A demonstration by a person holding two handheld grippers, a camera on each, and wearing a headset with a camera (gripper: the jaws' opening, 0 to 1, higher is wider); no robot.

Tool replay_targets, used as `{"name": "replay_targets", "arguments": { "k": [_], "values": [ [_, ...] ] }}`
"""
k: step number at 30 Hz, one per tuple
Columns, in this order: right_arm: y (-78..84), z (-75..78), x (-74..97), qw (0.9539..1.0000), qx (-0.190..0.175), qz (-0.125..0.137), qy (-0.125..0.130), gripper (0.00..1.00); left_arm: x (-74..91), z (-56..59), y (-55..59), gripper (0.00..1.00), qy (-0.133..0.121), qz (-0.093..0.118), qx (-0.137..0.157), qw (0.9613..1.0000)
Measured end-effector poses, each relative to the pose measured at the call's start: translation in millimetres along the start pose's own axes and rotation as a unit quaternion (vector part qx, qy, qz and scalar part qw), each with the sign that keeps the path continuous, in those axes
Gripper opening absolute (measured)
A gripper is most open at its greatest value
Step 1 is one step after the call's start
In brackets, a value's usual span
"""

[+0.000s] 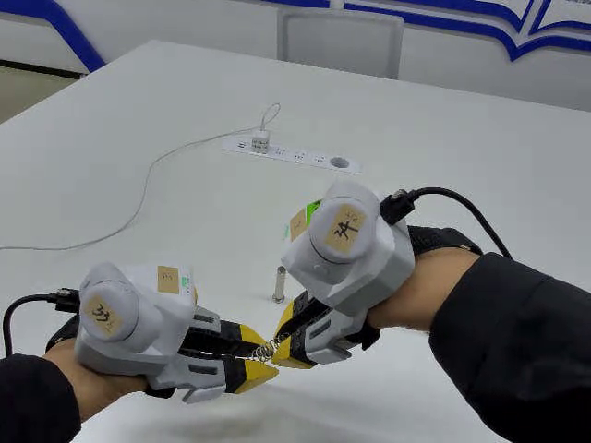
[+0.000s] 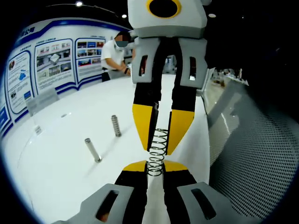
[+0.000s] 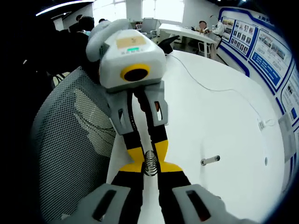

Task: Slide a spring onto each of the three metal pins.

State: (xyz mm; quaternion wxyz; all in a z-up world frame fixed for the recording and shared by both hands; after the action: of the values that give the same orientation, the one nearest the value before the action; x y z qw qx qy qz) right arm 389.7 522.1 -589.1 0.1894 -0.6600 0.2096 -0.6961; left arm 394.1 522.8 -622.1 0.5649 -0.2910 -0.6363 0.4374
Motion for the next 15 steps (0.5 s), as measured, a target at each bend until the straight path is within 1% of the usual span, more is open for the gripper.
{"name": "replay_targets", "arguments": {
  "k": [3, 6, 11, 15],
  "values": [
    [-8.4, -1.4, -0.4, 1.0, 0.003, 0.009, -0.001, 0.12, -0.6, 1.7, -0.7, 0.11, 0.004, 0.002, -0.001, 1.0],
    [-11.8, -2.5, -2.7, 0.9999, 0.01, 0.008, 0.0, 0.12, -0.8, 2.1, -0.6, 0.11, 0.005, 0.002, -0.002, 1.0],
    [-10.4, -1.7, -4.5, 0.9999, 0.015, 0.005, -0.002, 0.12, -1.3, 2.2, 0.9, 0.11, 0.006, -0.002, -0.005, 1.0],
    [-9.0, -0.5, -4.0, 0.9999, 0.014, 0.004, -0.001, 0.16, -0.9, 0.1, 0.1, 0.11, 0.003, 0.002, -0.002, 1.0]
  ]
}}
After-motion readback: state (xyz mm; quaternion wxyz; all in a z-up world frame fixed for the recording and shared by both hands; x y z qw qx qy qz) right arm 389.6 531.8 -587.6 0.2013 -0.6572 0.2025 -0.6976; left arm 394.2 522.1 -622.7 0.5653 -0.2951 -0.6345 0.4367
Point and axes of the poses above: the centre of the closed fingertips' face, and the gripper's own axes: x roughly backward along the fingers, z roughly to its right, y roughly out of its underside, the point moved 2 cm from there along x, roughly backward along the fingers, and after that the axes turned 1 degree about x, right-handed, at the moved point
